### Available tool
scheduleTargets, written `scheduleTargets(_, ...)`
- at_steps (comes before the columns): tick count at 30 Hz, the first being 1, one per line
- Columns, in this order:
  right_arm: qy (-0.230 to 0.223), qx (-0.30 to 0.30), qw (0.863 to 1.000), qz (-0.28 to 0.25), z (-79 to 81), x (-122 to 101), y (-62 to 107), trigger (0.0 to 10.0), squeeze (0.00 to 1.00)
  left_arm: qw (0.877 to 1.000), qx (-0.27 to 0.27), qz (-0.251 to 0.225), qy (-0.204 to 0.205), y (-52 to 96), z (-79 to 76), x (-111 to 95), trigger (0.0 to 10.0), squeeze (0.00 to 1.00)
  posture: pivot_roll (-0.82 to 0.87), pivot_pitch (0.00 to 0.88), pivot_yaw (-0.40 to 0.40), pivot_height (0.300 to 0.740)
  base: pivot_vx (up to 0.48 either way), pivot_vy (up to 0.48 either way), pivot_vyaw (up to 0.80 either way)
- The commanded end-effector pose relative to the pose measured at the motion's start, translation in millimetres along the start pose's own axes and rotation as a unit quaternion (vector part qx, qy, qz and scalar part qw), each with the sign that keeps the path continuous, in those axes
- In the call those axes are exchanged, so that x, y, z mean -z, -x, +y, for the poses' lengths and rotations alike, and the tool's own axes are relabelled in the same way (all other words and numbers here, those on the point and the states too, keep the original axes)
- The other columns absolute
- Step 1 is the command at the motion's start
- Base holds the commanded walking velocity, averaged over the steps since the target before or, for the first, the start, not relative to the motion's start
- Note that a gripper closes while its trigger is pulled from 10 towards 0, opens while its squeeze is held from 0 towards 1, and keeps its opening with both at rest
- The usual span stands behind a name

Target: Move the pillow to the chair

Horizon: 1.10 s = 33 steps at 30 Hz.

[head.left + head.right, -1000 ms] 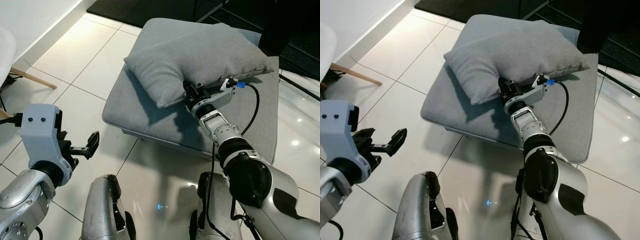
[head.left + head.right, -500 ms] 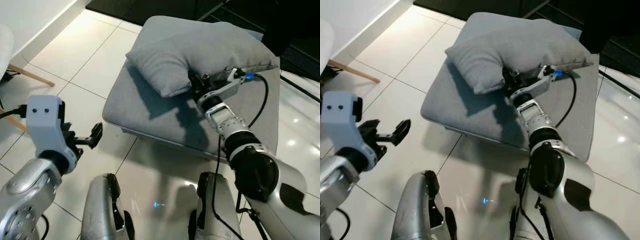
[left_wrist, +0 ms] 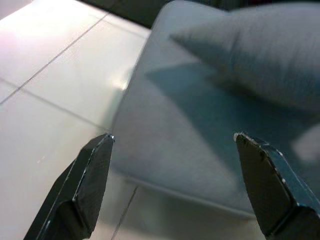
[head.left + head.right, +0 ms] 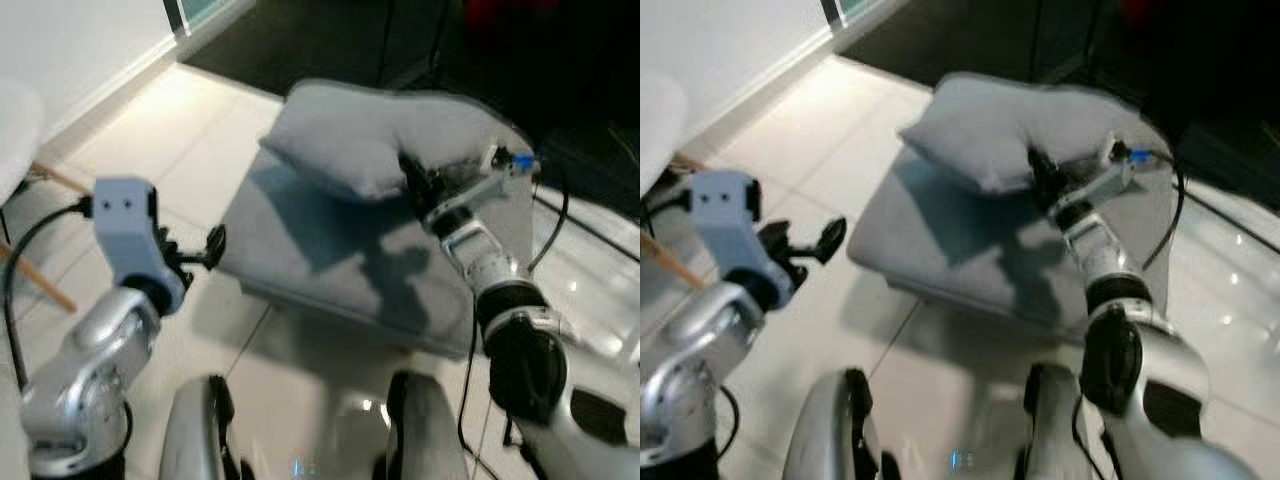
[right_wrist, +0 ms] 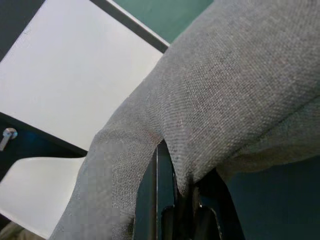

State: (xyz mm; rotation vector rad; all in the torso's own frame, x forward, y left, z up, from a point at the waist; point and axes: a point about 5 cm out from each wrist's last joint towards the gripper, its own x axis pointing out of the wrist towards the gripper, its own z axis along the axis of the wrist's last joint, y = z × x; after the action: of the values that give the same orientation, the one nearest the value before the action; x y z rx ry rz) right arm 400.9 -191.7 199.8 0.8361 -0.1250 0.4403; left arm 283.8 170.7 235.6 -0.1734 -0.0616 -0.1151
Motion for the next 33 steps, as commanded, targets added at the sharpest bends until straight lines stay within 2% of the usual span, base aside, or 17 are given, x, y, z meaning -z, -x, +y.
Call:
scheduleTargets(1,-0.001,-0.010,1.000,-0.001,-4.1,4,7.0,0.0,0.00,1.000,0.008,0.002,0.000,-3.8,-3.1,7,10.0,0.00,-0.10,0.122,0.027,0.438,0.000,0.000,0.00)
scheduleTargets(2,-0.001,-0.010,1.000,-0.001,-4.1,4,7.0,0.0,0.00,1.000,0.008,0.002,0.000,-3.8,-3.1,7,10.0,0.00,-0.10,0.122,0.027,0.438,0.000,0.000,0.00)
scheduleTargets(6,-0.002,0.022,0.999,0.045,-17.9,35,23.9,0.0,0.00,1.000,0.019,0.004,0.006,-11.7,-8.1,15,10.0,0.00,-0.14,0.087,0.047,0.438,0.000,0.000,0.00)
scheduleTargets(7,-0.002,0.022,0.999,0.045,-17.9,35,23.9,0.0,0.00,1.000,0.019,0.004,0.006,-11.7,-8.1,15,10.0,0.00,-0.14,0.087,0.047,0.438,0.000,0.000,0.00)
scheduleTargets(9,0.027,0.044,0.995,0.090,-20.1,54,28.2,0.0,0.00,0.999,0.029,0.013,0.006,-15.6,-11.3,22,10.0,0.00,-0.15,0.085,0.054,0.438,0.000,0.000,0.00)
scheduleTargets(11,0.043,0.057,0.992,0.108,-21.0,62,29.3,0.0,0.00,0.999,0.032,0.017,0.004,-17.1,-12.5,24,10.0,0.00,-0.15,0.085,0.057,0.438,0.000,0.000,0.00)
scheduleTargets(12,0.059,0.082,0.987,0.124,-22.8,68,30.2,10.0,0.00,0.999,0.036,0.021,0.006,-19.8,-13.3,28,10.0,0.00,-0.15,0.080,0.061,0.438,0.000,0.000,0.00)
scheduleTargets(13,0.059,0.082,0.987,0.124,-22.8,68,30.2,10.0,0.00,0.999,0.036,0.021,0.006,-19.8,-13.3,28,10.0,0.00,-0.15,0.080,0.061,0.438,0.000,0.000,0.00)
scheduleTargets(17,0.073,0.125,0.976,0.165,-25.9,91,36.7,10.0,0.00,0.999,0.036,0.036,0.005,-24.5,-14.4,45,10.0,0.00,-0.15,0.072,0.054,0.438,0.000,0.000,0.00)
scheduleTargets(21,0.074,0.127,0.974,0.172,-26.2,94,39.3,10.0,0.00,0.999,0.030,0.039,0.006,-22.9,-12.6,49,10.0,0.00,-0.15,0.065,0.051,0.438,0.000,0.000,0.00)
scheduleTargets(23,0.067,0.123,0.981,0.133,-21.6,77,30.9,10.0,0.00,0.999,0.010,0.031,0.011,-23.2,-5.0,48,10.0,0.00,-0.15,0.059,0.041,0.438,0.000,0.000,0.00)
scheduleTargets(24,0.067,0.123,0.981,0.133,-21.6,77,30.9,10.0,0.00,0.999,0.010,0.031,0.011,-23.2,-5.0,48,10.0,0.00,-0.15,0.059,0.041,0.438,0.000,0.000,0.00)
scheduleTargets(26,0.071,0.108,0.986,0.106,-15.2,62,22.0,10.0,0.00,1.000,0.002,0.024,0.016,-24.9,-1.5,47,10.0,0.00,-0.15,0.034,0.036,0.438,0.000,0.000,0.00)
scheduleTargets(29,0.077,0.102,0.987,0.097,-12.4,56,18.5,10.0,0.00,1.000,-0.001,0.020,0.018,-25.8,-0.4,46,10.0,0.00,-0.15,0.034,0.036,0.438,0.000,0.000,0.00)
scheduleTargets(30,0.098,0.052,0.993,0.051,7.5,25,0.0,10.0,0.00,1.000,-0.002,0.002,0.023,-31.2,2.0,40,10.0,0.00,-0.16,0.006,0.030,0.438,0.000,0.000,0.00)
scheduleTargets(33,0.108,0.017,0.994,0.023,22.2,7,-9.4,10.0,0.00,1.000,-0.004,-0.009,0.029,-34.3,3.6,36,10.0,0.00,-0.17,0.003,0.028,0.438,0.000,0.000,0.00)
